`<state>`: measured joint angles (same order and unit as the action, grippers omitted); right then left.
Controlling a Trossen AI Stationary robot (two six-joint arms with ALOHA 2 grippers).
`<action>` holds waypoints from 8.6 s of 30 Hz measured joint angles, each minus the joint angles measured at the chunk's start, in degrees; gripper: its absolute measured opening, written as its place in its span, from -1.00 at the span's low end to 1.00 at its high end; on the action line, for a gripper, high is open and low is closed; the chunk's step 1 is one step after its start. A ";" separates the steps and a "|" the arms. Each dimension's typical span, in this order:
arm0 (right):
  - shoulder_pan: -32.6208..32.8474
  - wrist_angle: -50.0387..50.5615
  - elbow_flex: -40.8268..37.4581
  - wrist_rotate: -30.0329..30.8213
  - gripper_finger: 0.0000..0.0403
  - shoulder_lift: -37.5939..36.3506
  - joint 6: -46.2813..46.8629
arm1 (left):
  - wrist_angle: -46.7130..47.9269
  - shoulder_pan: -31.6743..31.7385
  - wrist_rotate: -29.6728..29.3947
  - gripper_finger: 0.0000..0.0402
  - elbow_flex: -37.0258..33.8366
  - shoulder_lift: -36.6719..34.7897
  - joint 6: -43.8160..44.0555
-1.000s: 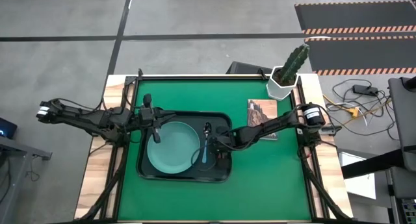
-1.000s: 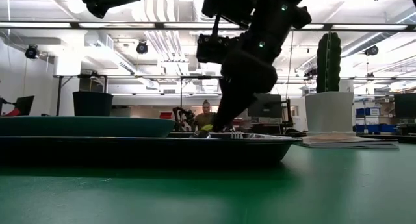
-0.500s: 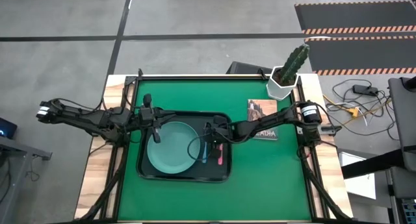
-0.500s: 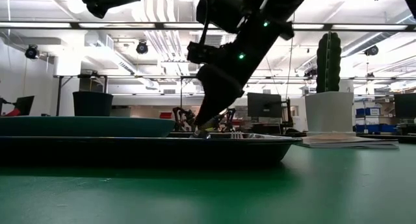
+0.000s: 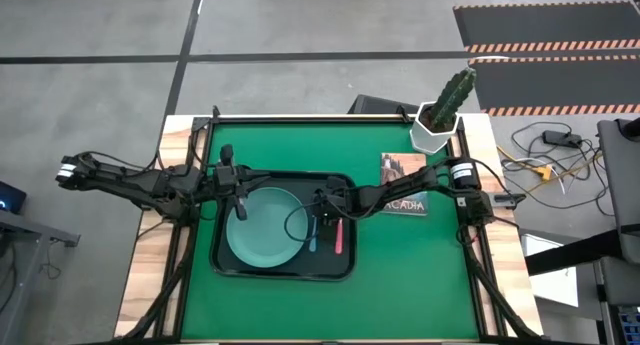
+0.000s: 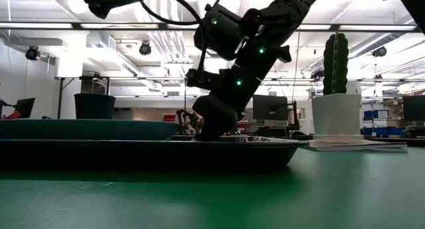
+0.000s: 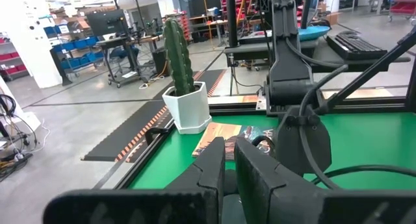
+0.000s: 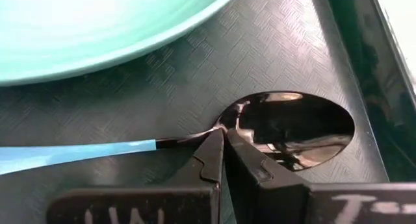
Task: Pick and place plate/cup/fork/spoon on tray
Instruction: Adjust the blue spoon on the black serving tray, then return to Home Position
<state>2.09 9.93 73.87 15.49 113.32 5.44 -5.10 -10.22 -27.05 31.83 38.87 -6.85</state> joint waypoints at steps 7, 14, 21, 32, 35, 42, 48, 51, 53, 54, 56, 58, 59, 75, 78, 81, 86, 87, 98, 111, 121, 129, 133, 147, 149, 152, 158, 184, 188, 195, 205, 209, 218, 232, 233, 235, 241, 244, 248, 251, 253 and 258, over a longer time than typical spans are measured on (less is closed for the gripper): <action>0.00 0.98 -0.12 -0.49 -0.96 -1.35 -0.05 | 0.00 0.00 0.00 -0.92 0.00 0.00 0.00; 0.29 -0.97 -0.12 -0.49 -0.96 -2.62 0.82 | 0.00 -0.02 -0.02 -0.92 0.02 0.00 -0.02; 1.55 -2.98 -0.12 -1.03 -0.96 -1.63 2.19 | 0.00 -0.01 -0.01 -0.92 0.00 0.00 -0.01; 2.21 -4.26 -0.12 -1.69 -0.96 0.52 2.93 | 0.00 -0.01 -0.02 -0.92 0.01 0.00 -0.02; 2.16 -2.99 -0.09 -2.46 -0.96 0.18 2.35 | 0.00 -0.02 -0.02 -0.92 0.00 0.00 0.00; 2.19 1.18 -0.16 -2.83 -0.96 -1.49 -0.58 | -0.02 0.00 -0.02 -0.92 0.00 0.00 0.00; 2.16 3.80 -0.16 -2.46 -0.96 -3.39 -0.55 | -0.01 -0.01 -0.01 -0.92 0.01 0.00 -0.01; 2.16 6.25 -0.16 -2.23 -0.96 -4.98 -0.58 | 0.00 -0.02 -0.02 -0.92 0.00 0.00 -0.02; 2.01 8.65 -0.16 -2.00 -0.96 -6.29 -0.80 | -0.02 0.00 0.00 -0.92 0.02 0.00 0.00; 1.81 10.04 -0.16 -1.87 -0.96 -6.71 -0.88 | -0.01 -0.01 0.00 -0.92 0.02 0.00 0.00; 1.13 12.06 -0.16 -1.18 -0.96 -7.26 -0.94 | -0.04 -0.01 0.00 -0.92 0.02 0.04 0.00; 0.18 13.79 -0.16 0.17 -0.96 -7.31 -0.97 | -0.03 -0.02 0.00 -0.92 0.02 0.02 0.00; -0.30 14.20 -0.22 0.41 -0.96 -7.29 -0.97 | -0.04 0.00 0.00 -0.92 0.02 0.02 0.00; -3.57 8.64 -0.88 0.80 -0.96 -6.28 -4.45 | -0.02 0.00 0.00 -0.92 0.02 0.00 0.00; -3.63 9.09 -0.88 0.74 -0.96 -6.28 -4.58 | -0.02 0.00 -0.02 -0.92 0.02 0.00 0.00; -3.58 10.93 -0.88 -0.14 -0.96 -6.37 -3.89 | -0.02 -0.02 -0.01 -0.92 0.02 0.00 0.00; -3.50 12.42 -1.15 -0.90 -0.96 -6.37 -2.64 | -0.02 0.00 0.00 -0.92 0.02 0.00 0.00; -3.50 11.97 -1.27 -0.90 -0.96 -6.37 -2.91 | -0.02 -0.01 -0.01 -0.92 0.02 0.00 0.00; -4.28 7.96 -1.35 -0.43 -0.96 -6.37 -6.55 | -0.02 -0.01 -0.02 -0.92 0.02 0.00 0.00; -4.41 29.10 8.12 -1.56 -0.96 -7.05 -5.08 | -0.02 0.00 -0.02 -0.92 0.02 0.00 0.00; -5.62 27.10 4.51 -6.52 -0.96 -6.60 -4.14 | -0.03 -0.01 -0.01 -0.92 0.02 -0.01 0.02; -5.62 21.74 2.13 -6.48 -0.96 -6.59 -4.38 | -0.02 -0.02 0.00 -0.92 0.02 0.00 0.02; -5.62 19.02 1.96 -6.48 -0.96 -6.59 -4.58 | -0.04 -0.01 0.00 -0.92 0.02 0.00 0.02; -5.62 20.95 2.51 -6.45 -0.96 -6.72 -3.92 | -0.02 0.00 0.00 -0.92 0.02 0.00 0.02; -5.62 21.14 2.29 -6.43 -0.96 -6.70 -3.90 | -0.02 -0.01 -0.01 -0.92 0.02 0.00 0.02; -5.62 20.73 1.71 -6.41 -0.96 -6.70 -3.54 | -0.04 -0.02 -0.01 -0.92 0.02 0.00 0.02; -5.62 16.05 0.70 -6.37 -0.96 -6.69 -3.62 | -0.04 -0.02 0.00 -0.92 0.02 0.00 0.02; -5.62 15.06 0.89 -4.91 -0.96 -6.70 -2.47 | -0.02 0.00 0.00 -0.92 0.02 0.00 0.02; -5.61 13.38 0.89 -4.88 -0.96 -6.70 -2.71 | -0.02 -0.02 0.00 -0.92 0.02 0.00 0.02; -5.62 17.09 0.89 -4.84 -0.96 -6.70 -2.44 | -0.02 -0.02 0.00 -0.92 0.02 0.00 0.02; -5.60 13.26 -0.01 -4.59 -0.96 -6.67 -2.30 | -0.02 0.00 0.00 -0.92 0.02 0.00 0.13; -5.61 13.55 -0.48 -3.39 -0.96 -6.67 -2.40 | -0.02 0.00 0.00 -0.92 0.02 0.00 0.13; -5.60 13.24 -0.49 -3.38 -0.96 -6.65 -1.77 | -0.02 -0.01 0.00 -0.92 0.02 0.00 0.13; -5.38 17.09 0.70 -3.33 -0.96 -6.93 -1.33 | -0.02 0.00 0.00 -0.92 0.02 0.00 0.24; -5.18 17.37 0.74 -3.31 -0.96 -6.97 -1.00 | -0.02 0.00 0.00 -0.92 0.02 0.00 0.24; -4.66 17.67 0.74 -3.32 -0.96 -6.98 -0.93 | -0.02 -0.02 0.00 -0.92 0.02 0.00 0.24; -2.48 17.66 0.74 -3.33 -0.96 -7.17 -0.94 | -0.02 0.00 0.01 -0.92 0.02 0.00 0.24; -1.36 17.62 0.74 -2.82 -0.96 -7.37 -1.01 | -0.02 0.00 0.01 -0.92 0.02 0.00 0.22; -0.25 17.65 0.74 -0.46 -0.96 -7.67 -1.70 | -0.02 0.00 0.00 -0.92 0.02 0.00 0.20; 0.53 16.56 0.61 -0.31 -0.96 -8.44 -3.17 | 0.05 0.00 0.01 -0.92 0.02 0.00 0.20; 1.09 15.40 0.23 -0.33 -0.96 -9.26 -4.18 | 0.07 0.00 0.01 -0.92 0.02 0.00 0.17; 1.29 11.95 -2.82 -0.40 -0.96 -11.91 -5.39 | 0.15 -0.02 0.02 -0.92 0.02 0.00 0.17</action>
<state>3.38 21.89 71.06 15.09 101.41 0.05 -4.96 -10.24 -27.03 31.86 38.87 -6.68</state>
